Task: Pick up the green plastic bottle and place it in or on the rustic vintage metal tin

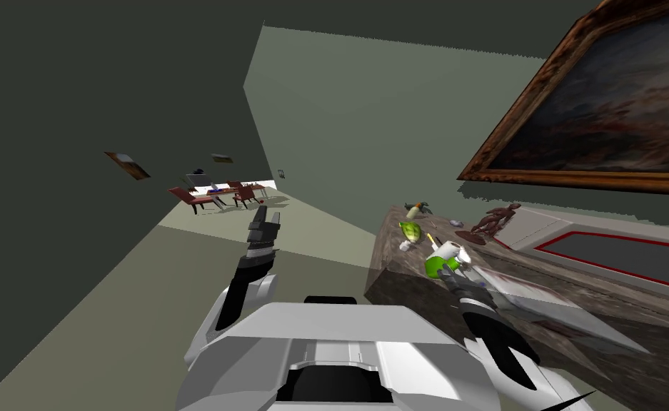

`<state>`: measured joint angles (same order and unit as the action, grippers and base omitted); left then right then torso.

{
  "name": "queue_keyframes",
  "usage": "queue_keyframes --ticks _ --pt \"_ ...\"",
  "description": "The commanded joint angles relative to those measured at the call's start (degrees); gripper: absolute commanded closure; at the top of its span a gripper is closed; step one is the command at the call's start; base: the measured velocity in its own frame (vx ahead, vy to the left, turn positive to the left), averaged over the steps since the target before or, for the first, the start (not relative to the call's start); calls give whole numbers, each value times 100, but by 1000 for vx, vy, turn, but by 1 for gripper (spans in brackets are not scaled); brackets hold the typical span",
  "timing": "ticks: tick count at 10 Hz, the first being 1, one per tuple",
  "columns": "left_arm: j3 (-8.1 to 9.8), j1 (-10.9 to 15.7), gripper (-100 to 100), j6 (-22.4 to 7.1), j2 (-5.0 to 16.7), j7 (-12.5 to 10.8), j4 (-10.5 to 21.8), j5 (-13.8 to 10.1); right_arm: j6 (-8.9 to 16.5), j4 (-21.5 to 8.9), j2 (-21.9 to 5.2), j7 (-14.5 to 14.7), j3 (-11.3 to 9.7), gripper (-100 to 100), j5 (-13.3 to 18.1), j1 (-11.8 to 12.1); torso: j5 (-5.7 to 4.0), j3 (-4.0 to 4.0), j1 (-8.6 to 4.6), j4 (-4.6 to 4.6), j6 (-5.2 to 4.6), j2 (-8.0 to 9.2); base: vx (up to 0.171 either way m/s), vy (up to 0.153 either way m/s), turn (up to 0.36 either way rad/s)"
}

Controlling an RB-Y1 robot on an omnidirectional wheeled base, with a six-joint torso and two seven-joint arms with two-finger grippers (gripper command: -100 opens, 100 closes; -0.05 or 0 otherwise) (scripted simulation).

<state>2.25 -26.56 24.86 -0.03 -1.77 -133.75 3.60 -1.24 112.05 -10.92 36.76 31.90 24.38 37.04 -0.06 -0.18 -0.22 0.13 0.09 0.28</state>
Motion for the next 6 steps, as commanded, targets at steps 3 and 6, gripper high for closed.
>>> queue_keyframes --ticks 3,6 --pt "1 0 0 0 1 0 0 0 309 291 -430 -271 19 100 -397 282 -6 5 -26 -1 1 -10 -106 -28 -29" --pt "1 0 0 0 1 0 0 0 571 548 -699 -493 77 100 -707 545 -16 -3 -58 2 1 3 -136 -102 14"
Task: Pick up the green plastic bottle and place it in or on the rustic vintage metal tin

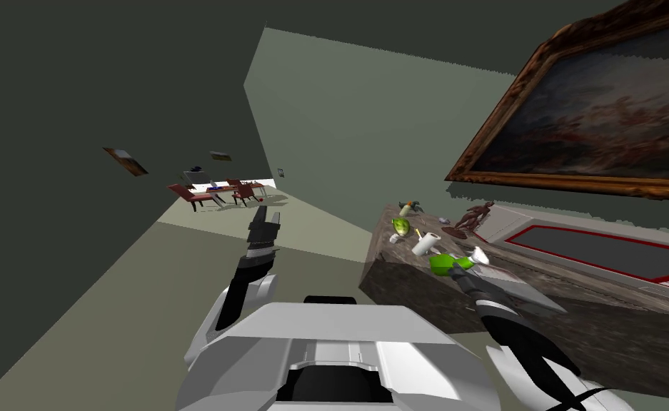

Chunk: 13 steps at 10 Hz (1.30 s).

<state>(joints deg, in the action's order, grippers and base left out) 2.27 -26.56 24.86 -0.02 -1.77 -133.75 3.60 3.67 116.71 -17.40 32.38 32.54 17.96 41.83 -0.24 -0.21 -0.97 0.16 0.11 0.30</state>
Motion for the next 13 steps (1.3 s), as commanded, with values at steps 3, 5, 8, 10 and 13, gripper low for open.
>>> queue_keyframes --ticks 3,5,8,10,13 --pt "0 -1 0 0 0 0 0 0 361 411 -276 -249 137 100 -252 386 -3 13 -18 -5 3 -24 -70 -188 53" --pt "1 -1 0 0 1 0 0 0 523 601 -370 -349 228 100 -280 580 -8 26 -42 -11 6 -44 -32 -253 55" --pt "2 -1 0 0 2 0 0 0 738 849 -464 -480 359 100 -251 843 -9 35 -71 -16 7 -58 -2 -305 69" --pt "2 -2 0 0 2 0 0 0 879 1008 -524 -564 448 100 -202 1015 -13 60 -79 -27 13 -99 47 -299 77" --pt "1 -2 0 0 1 0 0 0 979 1103 -562 -614 496 100 -159 1105 -5 51 -44 -26 12 -81 -6 -208 45"
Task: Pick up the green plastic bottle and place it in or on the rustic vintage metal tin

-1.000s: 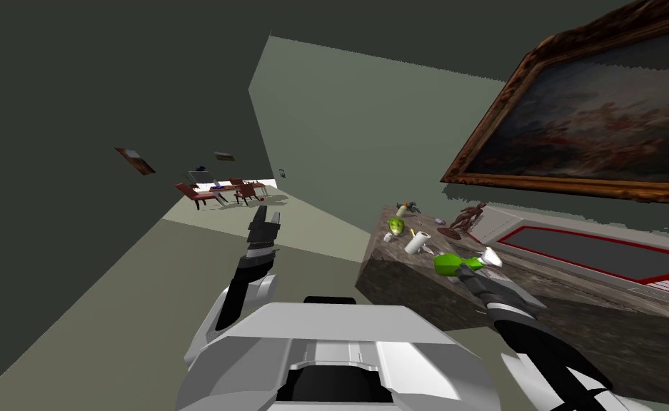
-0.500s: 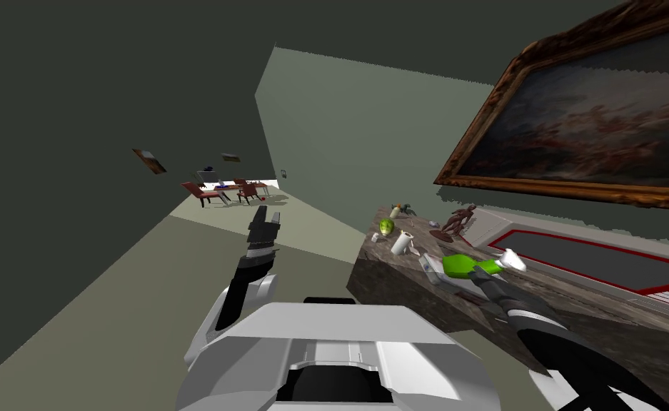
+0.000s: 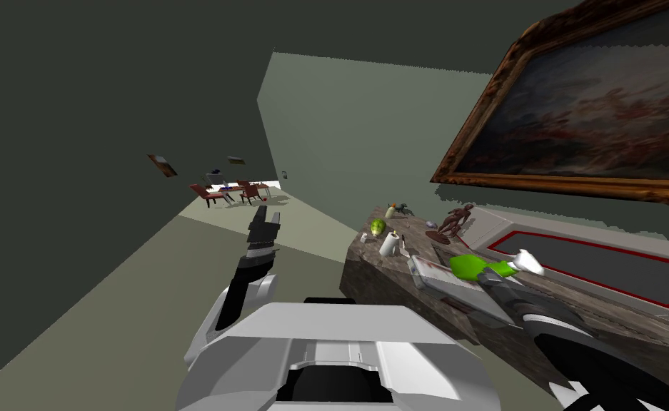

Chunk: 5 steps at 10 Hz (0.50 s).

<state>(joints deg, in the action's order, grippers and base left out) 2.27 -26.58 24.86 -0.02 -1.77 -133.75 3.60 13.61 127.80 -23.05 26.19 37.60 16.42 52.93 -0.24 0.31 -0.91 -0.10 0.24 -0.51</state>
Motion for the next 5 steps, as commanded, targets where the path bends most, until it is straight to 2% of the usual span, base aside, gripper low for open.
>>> queue_keyframes --ticks 1,5 --pt "0 0 0 0 0 0 0 0 0 0 0 0 0 -100 0 0 0 0 0 0 0 0 -1 -24 2" --pt "-1 0 0 0 -1 0 -1 0 0 -3 -1 1 0 -100 0 -1 17 2 60 -1 0 -3 0 -2 1"
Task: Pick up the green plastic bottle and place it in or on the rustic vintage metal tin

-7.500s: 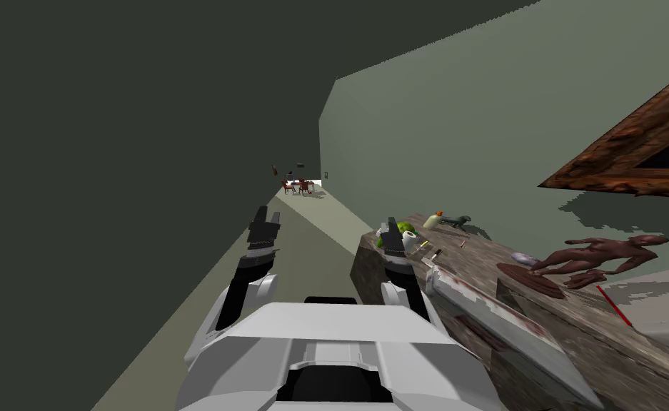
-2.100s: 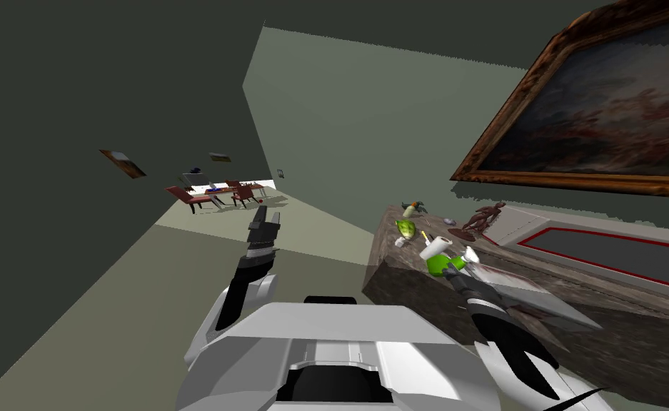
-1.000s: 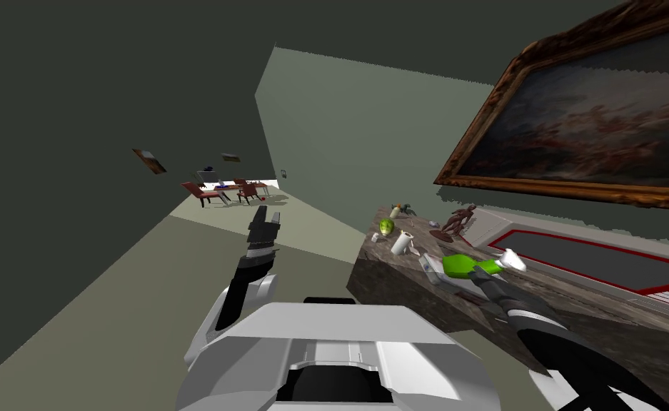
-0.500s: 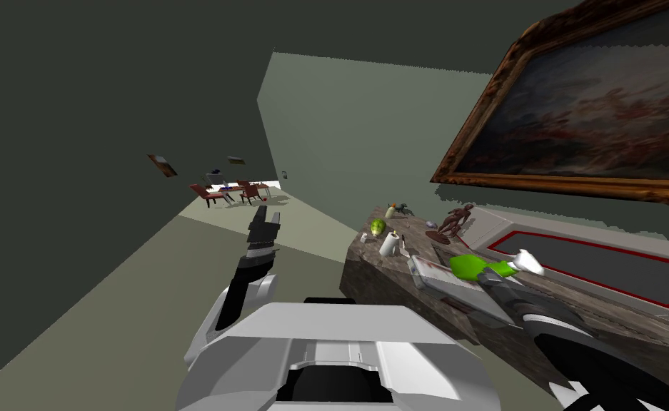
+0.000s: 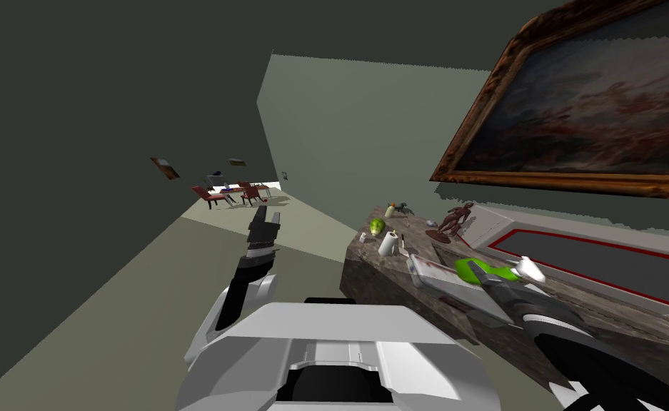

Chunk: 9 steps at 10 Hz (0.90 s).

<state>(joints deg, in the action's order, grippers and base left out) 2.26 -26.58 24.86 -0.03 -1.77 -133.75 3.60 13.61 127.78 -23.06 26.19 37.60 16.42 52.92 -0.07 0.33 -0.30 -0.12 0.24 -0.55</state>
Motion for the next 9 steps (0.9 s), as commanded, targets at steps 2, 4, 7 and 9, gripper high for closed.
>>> queue_keyframes --ticks 2,4,7,9 --pt "0 0 0 0 0 0 0 0 142 286 -42 -58 98 -100 -117 191 0 0 0 0 0 0 0 0 0" --pt "0 0 0 0 0 0 0 0 283 579 -84 -115 195 -100 -234 381 1 0 4 0 -1 1 0 0 0" --pt "0 0 0 0 0 0 0 0 496 1012 -146 -202 341 -100 -409 667 2 1 6 0 -1 -2 5 5 -16" --pt "0 0 0 0 0 0 0 0 637 1302 -188 -259 439 -100 -526 858 1 0 3 0 0 1 0 0 0"
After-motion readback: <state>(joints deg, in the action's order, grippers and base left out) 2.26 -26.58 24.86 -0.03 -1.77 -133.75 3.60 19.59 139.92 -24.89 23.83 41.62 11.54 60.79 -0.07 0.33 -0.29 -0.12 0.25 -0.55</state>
